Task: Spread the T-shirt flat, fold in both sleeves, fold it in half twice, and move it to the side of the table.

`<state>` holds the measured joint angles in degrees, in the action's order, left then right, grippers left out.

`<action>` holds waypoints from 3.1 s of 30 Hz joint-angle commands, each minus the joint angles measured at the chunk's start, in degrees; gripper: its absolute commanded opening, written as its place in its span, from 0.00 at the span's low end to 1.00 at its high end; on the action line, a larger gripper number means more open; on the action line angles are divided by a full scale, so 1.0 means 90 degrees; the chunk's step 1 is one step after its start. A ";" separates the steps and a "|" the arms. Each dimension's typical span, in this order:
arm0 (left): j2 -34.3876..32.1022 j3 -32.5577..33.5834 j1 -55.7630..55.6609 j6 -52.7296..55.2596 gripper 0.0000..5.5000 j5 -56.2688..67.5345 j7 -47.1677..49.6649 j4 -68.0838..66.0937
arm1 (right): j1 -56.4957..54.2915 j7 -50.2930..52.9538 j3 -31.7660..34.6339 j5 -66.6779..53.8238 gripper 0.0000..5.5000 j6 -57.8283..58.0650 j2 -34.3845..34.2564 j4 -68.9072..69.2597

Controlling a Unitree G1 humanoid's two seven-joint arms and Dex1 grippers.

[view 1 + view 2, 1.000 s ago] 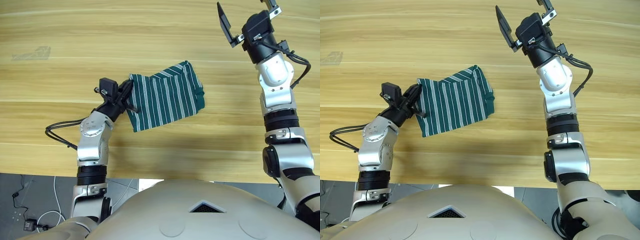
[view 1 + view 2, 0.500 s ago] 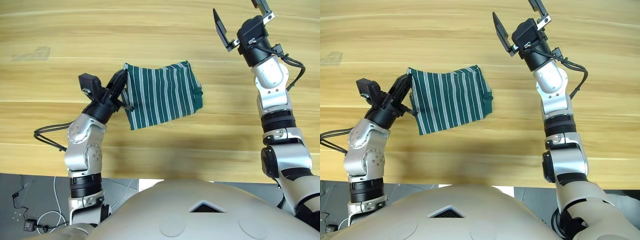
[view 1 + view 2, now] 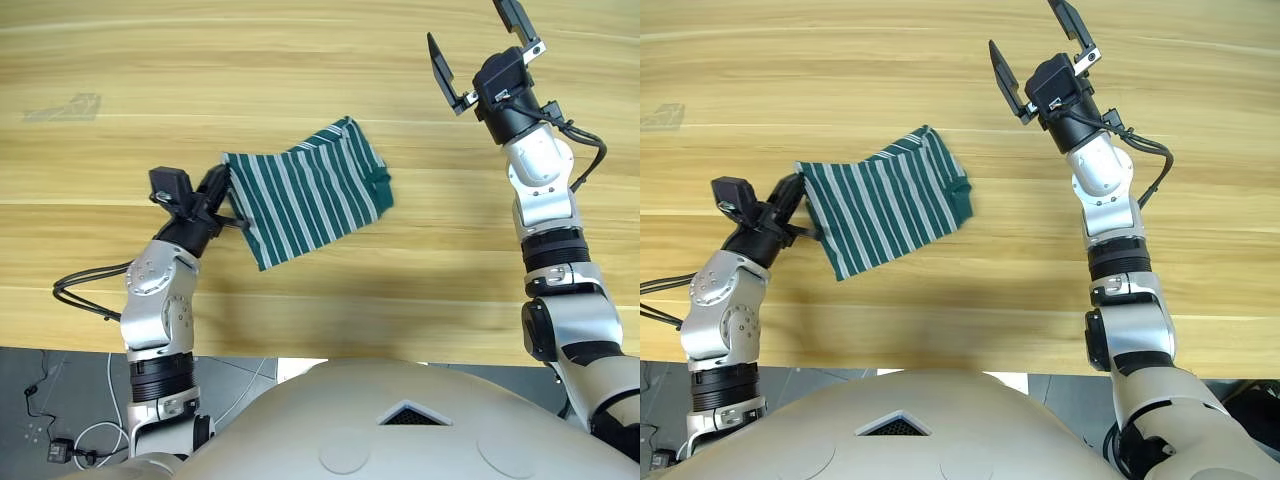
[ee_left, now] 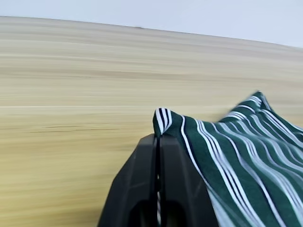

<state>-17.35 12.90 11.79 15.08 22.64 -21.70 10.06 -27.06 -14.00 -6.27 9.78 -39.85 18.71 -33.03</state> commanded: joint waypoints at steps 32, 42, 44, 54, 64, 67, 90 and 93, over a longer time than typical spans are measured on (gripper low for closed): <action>0.0231 0.0537 0.0023 0.0143 0.41 -0.0240 0.0939 -0.0379 | 0.0317 -0.0309 -0.0292 0.0098 0.68 0.0115 0.0045 0.0106; 0.0210 0.1868 -0.0725 -0.1558 0.55 -0.1529 0.3324 -0.1155 | -0.0907 -0.0999 -0.1539 0.0535 0.68 0.0126 -0.1295 -0.0897; 0.0233 0.1880 -0.0758 -0.1723 0.55 -0.1599 0.3411 -0.1158 | -0.1274 -0.1031 -0.1744 0.0660 0.68 0.0135 -0.1650 -0.1441; 0.0365 0.1601 -0.0948 -0.1898 0.55 -0.1585 0.3313 -0.1251 | -0.2360 -0.0709 -0.2683 0.1727 0.68 0.0146 -0.3029 -0.3551; 0.0467 0.1279 -0.1026 -0.1871 0.55 -0.1527 0.3066 -0.1345 | -0.2604 0.0322 -0.2991 0.2467 0.68 0.1649 -0.3098 -0.4886; 0.0511 0.1209 -0.1030 -0.1903 0.55 -0.1549 0.3035 -0.1376 | -0.2399 0.0462 -0.2824 0.2378 0.68 0.1981 -0.2627 -0.5007; 0.1354 0.0180 -0.0544 -0.1850 0.55 -0.1923 0.3083 -0.0617 | 0.0739 0.2288 0.4166 -0.3339 0.68 0.2904 0.1958 -0.4474; 0.1395 0.0134 -0.0526 -0.1828 0.55 -0.1941 0.3089 -0.0593 | 0.0809 0.2854 0.4687 -0.3697 0.68 0.2649 0.1941 -0.4019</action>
<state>-5.06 14.51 6.32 -2.35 6.09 5.84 4.29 -20.35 9.05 33.57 -21.60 -15.30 36.75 -71.71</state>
